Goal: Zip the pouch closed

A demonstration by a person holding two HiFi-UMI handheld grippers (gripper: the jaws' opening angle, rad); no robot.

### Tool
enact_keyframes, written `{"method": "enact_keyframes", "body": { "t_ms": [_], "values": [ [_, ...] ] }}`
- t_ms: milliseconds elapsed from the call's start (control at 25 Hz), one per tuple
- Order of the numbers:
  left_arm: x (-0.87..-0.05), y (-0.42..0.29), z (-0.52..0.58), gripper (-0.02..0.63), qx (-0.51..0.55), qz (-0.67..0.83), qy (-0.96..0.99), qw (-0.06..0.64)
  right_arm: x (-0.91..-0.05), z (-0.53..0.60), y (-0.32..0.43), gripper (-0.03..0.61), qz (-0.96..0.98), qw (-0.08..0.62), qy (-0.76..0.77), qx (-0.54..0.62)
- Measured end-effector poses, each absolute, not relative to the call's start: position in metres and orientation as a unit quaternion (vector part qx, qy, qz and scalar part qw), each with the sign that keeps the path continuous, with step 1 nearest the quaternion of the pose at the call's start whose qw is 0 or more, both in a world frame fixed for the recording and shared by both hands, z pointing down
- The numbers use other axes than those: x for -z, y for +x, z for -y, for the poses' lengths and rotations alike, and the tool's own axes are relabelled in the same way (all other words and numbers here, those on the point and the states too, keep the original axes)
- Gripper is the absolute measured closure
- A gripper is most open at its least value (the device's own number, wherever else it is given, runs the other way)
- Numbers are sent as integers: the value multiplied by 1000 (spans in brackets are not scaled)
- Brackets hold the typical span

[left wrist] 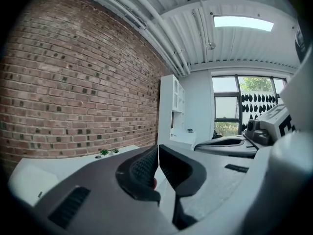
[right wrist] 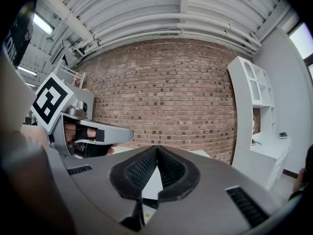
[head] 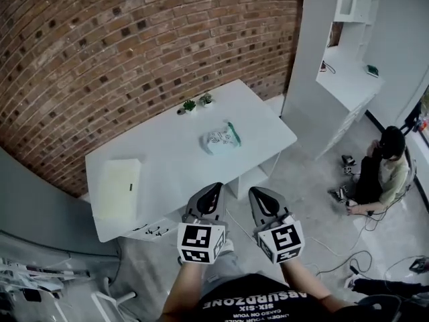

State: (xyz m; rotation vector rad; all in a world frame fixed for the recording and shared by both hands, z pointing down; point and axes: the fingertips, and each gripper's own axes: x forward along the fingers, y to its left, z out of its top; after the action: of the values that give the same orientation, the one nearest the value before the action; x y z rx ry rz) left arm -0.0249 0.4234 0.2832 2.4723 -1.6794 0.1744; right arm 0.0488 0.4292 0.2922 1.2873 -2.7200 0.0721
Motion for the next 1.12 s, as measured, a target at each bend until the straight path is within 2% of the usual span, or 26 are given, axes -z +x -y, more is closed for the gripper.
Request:
{"method": "enact_keyframes", "body": {
  "t_ms": [400, 760, 1120],
  "values": [
    [-284, -74, -349, 601, -68, 532, 841, 73, -297, -356, 4, 577, 897, 83, 434, -20],
    [-300, -93, -301, 495, -94, 508, 853, 72, -308, -313, -3, 507, 889, 104, 446, -18],
    [-328, -90, -243, 485, -133, 487, 859, 79, -332, -254, 10, 499, 886, 126, 446, -32]
  ]
}}
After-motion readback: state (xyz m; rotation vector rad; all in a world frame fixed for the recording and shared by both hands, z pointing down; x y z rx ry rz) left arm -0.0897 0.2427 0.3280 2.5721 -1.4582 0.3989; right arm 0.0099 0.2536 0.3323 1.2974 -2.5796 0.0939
